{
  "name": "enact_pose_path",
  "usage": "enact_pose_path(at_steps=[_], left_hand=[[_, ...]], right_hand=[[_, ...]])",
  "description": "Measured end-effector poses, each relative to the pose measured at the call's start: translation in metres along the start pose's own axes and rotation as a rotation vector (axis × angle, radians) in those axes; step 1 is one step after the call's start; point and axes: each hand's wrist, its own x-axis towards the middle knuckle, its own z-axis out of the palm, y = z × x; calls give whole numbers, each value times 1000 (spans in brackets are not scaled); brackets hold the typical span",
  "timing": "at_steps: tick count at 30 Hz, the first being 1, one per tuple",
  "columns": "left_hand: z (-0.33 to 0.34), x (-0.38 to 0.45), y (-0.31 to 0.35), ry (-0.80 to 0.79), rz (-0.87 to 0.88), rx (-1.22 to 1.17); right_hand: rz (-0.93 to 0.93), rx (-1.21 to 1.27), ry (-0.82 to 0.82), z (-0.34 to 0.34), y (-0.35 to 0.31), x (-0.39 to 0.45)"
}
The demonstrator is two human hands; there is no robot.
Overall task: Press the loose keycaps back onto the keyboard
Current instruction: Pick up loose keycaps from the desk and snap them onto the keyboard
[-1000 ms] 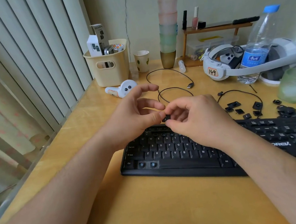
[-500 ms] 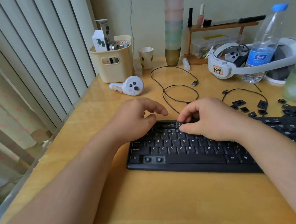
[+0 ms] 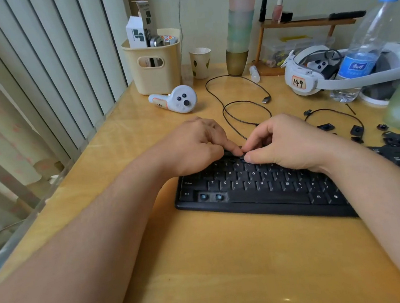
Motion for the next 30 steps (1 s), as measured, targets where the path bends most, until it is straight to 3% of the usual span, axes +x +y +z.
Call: enact_pose_path(at_steps=[7, 14, 19, 30], left_hand=[[-2, 0, -4, 0, 19, 3], [3, 3, -4, 190, -78, 5], [9, 9, -1, 108, -124, 82], [9, 10, 0, 52, -173, 10]], right_hand=[[6, -17, 11, 0, -1, 0], [9, -22, 8, -2, -1, -2], [21, -8, 22, 1, -4, -1], [31, 2, 12, 1, -6, -2]])
